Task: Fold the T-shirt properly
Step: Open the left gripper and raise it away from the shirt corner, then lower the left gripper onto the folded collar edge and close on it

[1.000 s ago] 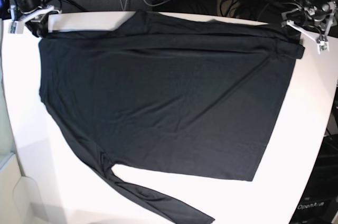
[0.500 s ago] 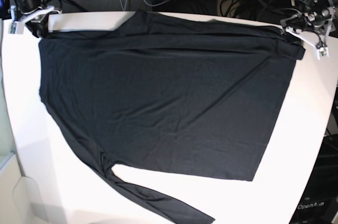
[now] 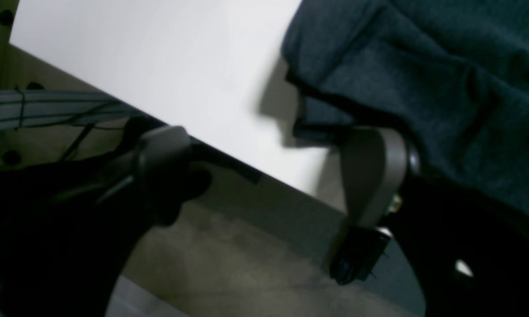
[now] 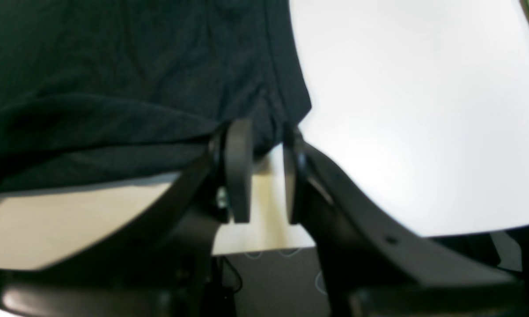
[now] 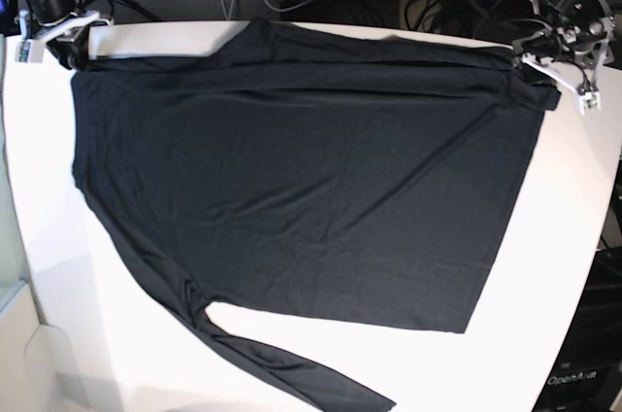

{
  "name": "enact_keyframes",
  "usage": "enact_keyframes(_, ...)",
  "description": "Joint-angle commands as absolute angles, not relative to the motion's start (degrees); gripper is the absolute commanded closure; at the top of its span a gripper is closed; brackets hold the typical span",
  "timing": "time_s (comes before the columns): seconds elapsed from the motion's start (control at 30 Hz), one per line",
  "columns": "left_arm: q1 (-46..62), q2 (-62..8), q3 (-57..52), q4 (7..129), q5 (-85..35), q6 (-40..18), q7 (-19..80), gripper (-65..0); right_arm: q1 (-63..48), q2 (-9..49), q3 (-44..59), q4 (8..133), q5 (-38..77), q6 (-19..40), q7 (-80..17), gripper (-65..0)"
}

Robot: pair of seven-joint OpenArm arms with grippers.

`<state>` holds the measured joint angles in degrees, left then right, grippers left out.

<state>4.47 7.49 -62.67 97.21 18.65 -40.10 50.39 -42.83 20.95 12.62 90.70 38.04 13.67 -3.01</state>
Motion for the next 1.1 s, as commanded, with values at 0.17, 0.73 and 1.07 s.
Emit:
enact_keyframes(0.17,4.0,7.7,-59.8,97.5,18.7,-40.0,50.3,-51.5,-43.0,21.8,13.0,91.3,38.5,13.7,-1.6,-13.6)
enact_keyframes(0.73,2.3,9.0,-59.5,97.4,18.8,-40.0,50.3,-51.5,-42.3,21.8,12.9,91.3,38.5,13.7,-1.7,-13.6)
enact_keyframes(1.07,2.8,8.7,-60.1,97.5,18.9,-40.0,50.3,-28.9,-42.2,21.8,12.9,91.3,38.5,13.7,-1.7,-13.6)
